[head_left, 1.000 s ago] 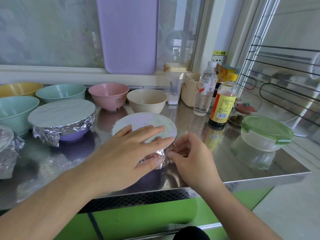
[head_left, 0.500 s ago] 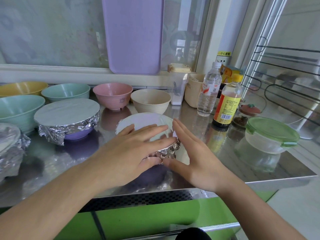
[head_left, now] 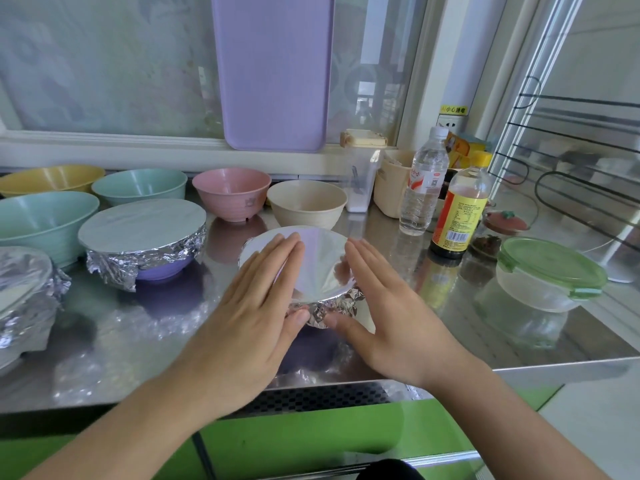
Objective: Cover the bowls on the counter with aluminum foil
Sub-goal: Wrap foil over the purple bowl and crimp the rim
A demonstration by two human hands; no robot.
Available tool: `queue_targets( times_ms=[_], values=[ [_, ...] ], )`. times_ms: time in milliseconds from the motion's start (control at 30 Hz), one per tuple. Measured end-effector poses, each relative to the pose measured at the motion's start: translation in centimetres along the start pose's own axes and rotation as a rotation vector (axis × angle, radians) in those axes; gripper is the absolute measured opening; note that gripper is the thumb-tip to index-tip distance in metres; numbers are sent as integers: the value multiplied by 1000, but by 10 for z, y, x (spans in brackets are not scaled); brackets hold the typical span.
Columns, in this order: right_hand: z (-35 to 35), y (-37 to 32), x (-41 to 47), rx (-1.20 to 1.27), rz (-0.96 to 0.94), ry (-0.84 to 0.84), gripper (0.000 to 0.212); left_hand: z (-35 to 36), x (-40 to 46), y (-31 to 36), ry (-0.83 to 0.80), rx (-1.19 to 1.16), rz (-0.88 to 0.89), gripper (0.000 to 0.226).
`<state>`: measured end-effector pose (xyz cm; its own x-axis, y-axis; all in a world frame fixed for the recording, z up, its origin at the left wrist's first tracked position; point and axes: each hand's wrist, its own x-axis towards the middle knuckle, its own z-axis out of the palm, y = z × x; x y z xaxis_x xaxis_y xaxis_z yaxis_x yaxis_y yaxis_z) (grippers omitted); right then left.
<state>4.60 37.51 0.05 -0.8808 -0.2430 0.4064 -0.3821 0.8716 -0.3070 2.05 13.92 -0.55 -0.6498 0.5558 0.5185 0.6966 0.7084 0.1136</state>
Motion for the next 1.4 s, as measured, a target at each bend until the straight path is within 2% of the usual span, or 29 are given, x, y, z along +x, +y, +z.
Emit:
queue_targets(
  times_ms=[200,400,500,567,733,867,1267,1400],
  values=[
    [0,-14,11,23,-149,-13,69,6,-13,7,55,-82,-121,71],
    [-13,-35,26,-16,-39,-92,63,12,-29,17,221,-196,-435,85],
    [-22,-50,59,-108,1,-124,70,14,-32,22,381,-286,-449,59],
    [-19,-56,87,-114,22,-198,72,16,-32,23,422,-257,-451,41],
    [7,-54,123,-173,98,-416,84,15,-33,19,366,-197,-446,29],
    [14,-49,125,-202,118,-434,97,13,-30,18,306,-231,-446,25],
    [13,-52,124,-266,102,-445,85,21,-24,2,231,-431,-500,23],
    [13,-54,123,-277,98,-447,80,17,-22,2,203,-376,-506,29]
  ],
)
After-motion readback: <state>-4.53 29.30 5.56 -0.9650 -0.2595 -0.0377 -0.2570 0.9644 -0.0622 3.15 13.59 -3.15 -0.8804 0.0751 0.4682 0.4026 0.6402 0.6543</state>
